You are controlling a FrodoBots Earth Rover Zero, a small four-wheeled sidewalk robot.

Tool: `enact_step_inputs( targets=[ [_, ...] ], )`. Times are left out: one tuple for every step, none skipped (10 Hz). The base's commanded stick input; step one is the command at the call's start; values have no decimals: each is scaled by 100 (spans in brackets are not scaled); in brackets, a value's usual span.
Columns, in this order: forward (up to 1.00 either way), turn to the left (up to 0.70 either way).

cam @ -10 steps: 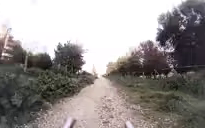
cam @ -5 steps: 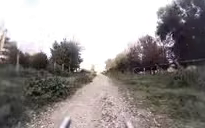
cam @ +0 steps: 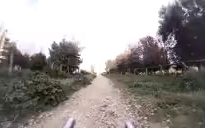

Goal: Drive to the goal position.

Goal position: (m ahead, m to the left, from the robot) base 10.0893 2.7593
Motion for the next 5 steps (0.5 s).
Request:
enact_step_inputs(
  targets=[
    [70, 0],
    [70, 0],
    [70, 0],
    [70, 0],
    [70, 0]
  ],
)
